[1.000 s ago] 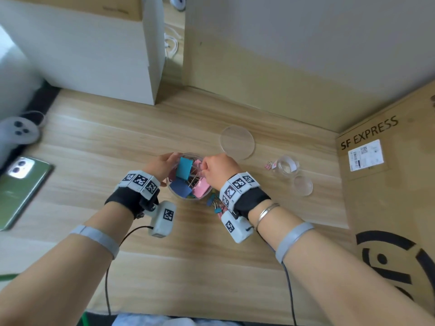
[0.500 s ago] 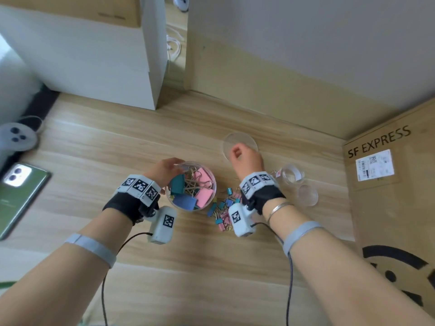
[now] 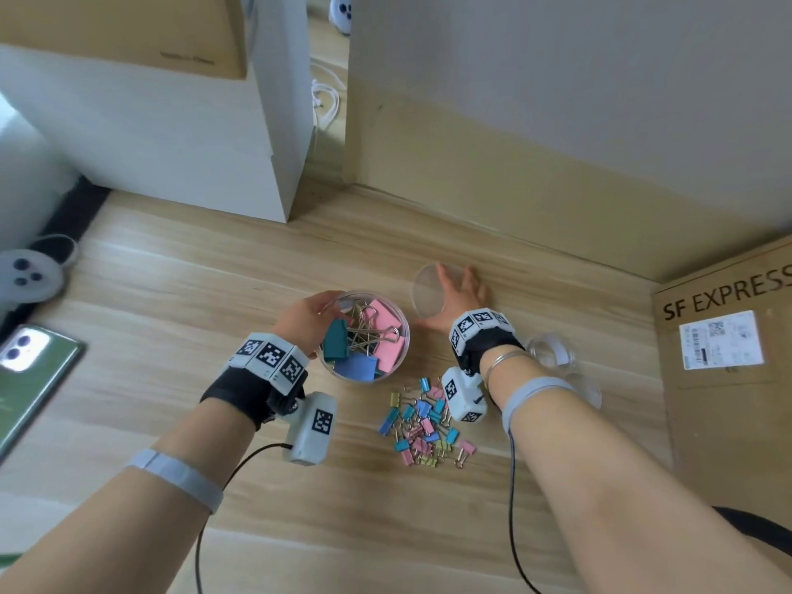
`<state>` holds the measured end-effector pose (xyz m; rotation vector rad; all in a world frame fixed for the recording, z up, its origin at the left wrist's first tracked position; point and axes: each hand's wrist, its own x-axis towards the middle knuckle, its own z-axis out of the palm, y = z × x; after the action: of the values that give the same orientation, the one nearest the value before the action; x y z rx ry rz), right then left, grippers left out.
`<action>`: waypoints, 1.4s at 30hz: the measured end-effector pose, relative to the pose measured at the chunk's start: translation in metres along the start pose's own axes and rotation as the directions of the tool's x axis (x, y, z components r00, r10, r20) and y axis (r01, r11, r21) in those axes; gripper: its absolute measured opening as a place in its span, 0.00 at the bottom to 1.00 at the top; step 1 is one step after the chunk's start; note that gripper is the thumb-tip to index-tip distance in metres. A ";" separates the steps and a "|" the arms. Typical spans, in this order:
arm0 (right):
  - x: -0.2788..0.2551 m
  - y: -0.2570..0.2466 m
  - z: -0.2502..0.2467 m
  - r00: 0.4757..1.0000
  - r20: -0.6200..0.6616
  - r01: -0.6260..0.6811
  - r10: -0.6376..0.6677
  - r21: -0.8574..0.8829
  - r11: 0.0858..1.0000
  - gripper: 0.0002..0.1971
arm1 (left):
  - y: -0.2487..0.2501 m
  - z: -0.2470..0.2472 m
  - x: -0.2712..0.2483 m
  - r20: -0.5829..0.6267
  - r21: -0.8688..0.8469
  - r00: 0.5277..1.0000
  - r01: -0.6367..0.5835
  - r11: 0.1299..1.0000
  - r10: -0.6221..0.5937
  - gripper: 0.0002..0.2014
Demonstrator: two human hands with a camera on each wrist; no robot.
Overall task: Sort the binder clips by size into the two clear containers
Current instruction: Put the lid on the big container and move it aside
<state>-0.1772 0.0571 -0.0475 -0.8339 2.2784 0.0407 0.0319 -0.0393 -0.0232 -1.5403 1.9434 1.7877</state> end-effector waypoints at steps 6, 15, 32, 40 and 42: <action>-0.008 0.001 -0.015 0.999 -0.012 0.045 -0.044 0.098 0.994 0.58 | 0.007 0.004 0.004 -0.006 0.024 1.000 0.004 1.000 -0.004 0.17; -0.067 -0.048 -0.032 0.950 0.052 0.305 -0.308 0.065 0.950 0.58 | 0.015 0.006 0.000 0.017 0.083 1.000 -0.015 0.996 0.013 0.21; -0.088 -0.074 0.000 0.895 0.185 0.445 -0.405 -0.417 0.793 0.61 | -0.035 0.019 -0.009 0.088 0.060 0.871 -0.488 0.871 0.483 0.81; -0.089 -0.081 0.003 0.910 0.133 0.399 -0.392 -0.529 0.748 0.60 | -0.052 0.025 0.007 0.044 0.006 0.856 -0.516 0.857 0.515 0.74; -0.095 -0.085 0.011 0.957 -0.009 0.250 -0.289 -0.473 0.845 0.58 | -0.051 0.024 0.003 0.048 -0.045 0.850 -0.523 0.851 0.525 0.69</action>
<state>-0.0696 0.0457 0.0201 -1.4267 2.2309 0.4545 0.0530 -0.0127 -0.0687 -0.9952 2.4909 2.0187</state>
